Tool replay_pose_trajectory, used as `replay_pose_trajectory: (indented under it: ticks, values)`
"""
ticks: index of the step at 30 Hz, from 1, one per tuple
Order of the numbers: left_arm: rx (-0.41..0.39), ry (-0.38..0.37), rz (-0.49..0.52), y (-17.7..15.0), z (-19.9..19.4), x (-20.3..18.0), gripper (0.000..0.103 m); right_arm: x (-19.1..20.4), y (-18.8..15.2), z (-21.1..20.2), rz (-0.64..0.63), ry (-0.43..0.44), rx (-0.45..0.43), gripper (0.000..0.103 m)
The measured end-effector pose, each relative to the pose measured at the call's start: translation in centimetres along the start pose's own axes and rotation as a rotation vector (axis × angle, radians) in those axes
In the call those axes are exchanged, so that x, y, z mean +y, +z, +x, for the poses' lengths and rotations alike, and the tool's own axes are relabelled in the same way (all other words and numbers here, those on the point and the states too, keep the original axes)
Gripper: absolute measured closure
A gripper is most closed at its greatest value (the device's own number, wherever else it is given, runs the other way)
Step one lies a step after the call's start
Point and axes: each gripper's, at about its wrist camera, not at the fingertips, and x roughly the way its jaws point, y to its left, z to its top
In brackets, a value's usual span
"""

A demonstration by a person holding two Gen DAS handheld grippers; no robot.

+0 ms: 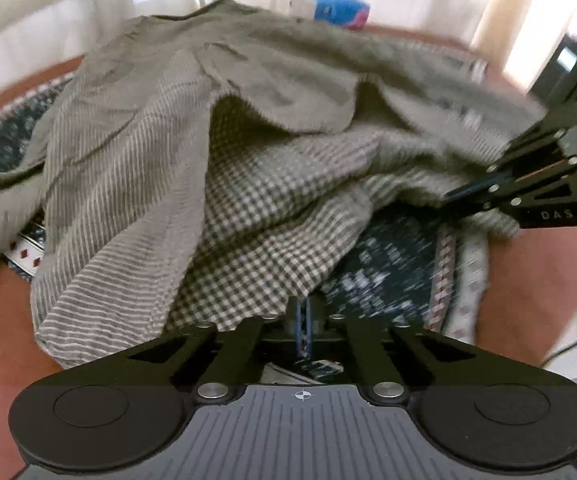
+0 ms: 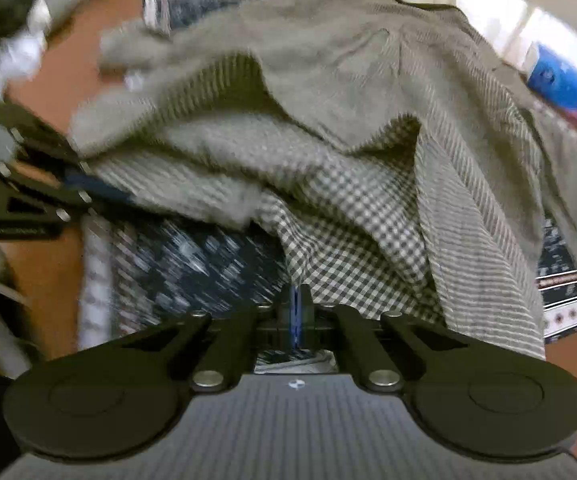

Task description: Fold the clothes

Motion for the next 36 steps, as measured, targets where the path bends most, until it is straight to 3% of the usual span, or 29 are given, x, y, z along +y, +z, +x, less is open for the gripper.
replay_pose_trajectory:
  ticks: [2,5,8,12,13,15,16,17,19,24,26,28,30,31,32,33,36]
  values:
    - [-0.027,-0.038,-0.016,1.5,-1.4,1.1,0.103,-1.5,1.0,-1.6,0.059,0.100,-0.023,0.102]
    - [-0.088,-0.022,-0.067,4.2,-2.3,3.2,0.103,-4.4,3.3,-3.6,0.129,0.175,-0.103,0.102]
    - [-0.125,0.004,-0.143,6.6,-1.6,5.5,0.103,-6.7,5.8,-4.0,0.162,0.139,-0.173,0.103]
    - [-0.113,-0.013,-0.141,7.5,-1.0,5.3,0.103,-9.0,8.0,-1.8,0.209,0.031,-0.212,0.103]
    - [-0.104,-0.027,-0.115,7.3,-1.2,4.7,0.082,-9.6,8.3,-1.0,0.230,0.011,-0.209,0.103]
    - [-0.081,-0.036,-0.030,6.4,-1.7,2.9,0.073,-10.5,8.2,0.6,0.270,-0.003,-0.185,0.103]
    - [-0.069,-0.031,0.021,5.6,-2.0,1.9,0.062,-10.5,8.0,0.7,0.286,0.005,-0.180,0.103]
    - [-0.060,-0.017,0.065,4.7,-2.1,1.1,0.043,-10.2,7.7,0.6,0.287,0.023,-0.185,0.102]
    - [-0.042,0.009,0.125,3.4,-1.8,-0.1,0.038,-8.8,7.0,-0.4,0.238,0.047,-0.179,0.096]
    - [0.012,0.031,0.163,2.5,0.3,-0.5,0.038,-3.1,3.5,-2.3,0.054,0.069,-0.117,0.054]
    - [0.034,0.040,0.178,2.2,1.2,-0.7,0.038,-1.0,2.0,-2.0,-0.029,0.030,-0.088,0.048]
    - [0.056,0.049,0.193,1.9,2.1,-0.8,0.039,0.7,0.8,-1.4,-0.098,-0.017,-0.054,0.047]
    - [0.077,0.058,0.208,1.6,2.9,-1.0,0.084,1.4,0.2,0.2,-0.156,-0.069,-0.022,0.054]
    - [0.088,0.062,0.215,1.4,3.3,-1.1,0.103,1.3,0.1,0.9,-0.169,-0.075,-0.004,0.065]
    - [0.099,0.067,0.223,1.2,3.8,-1.1,0.103,0.9,0.3,1.4,-0.159,-0.060,0.016,0.096]
    - [0.096,0.038,0.215,1.6,3.4,-0.6,0.103,0.2,0.7,1.0,-0.121,-0.022,0.017,0.102]
    - [0.046,-0.028,0.162,3.8,1.1,1.9,0.103,-2.1,2.1,-0.7,-0.025,0.095,-0.015,0.102]
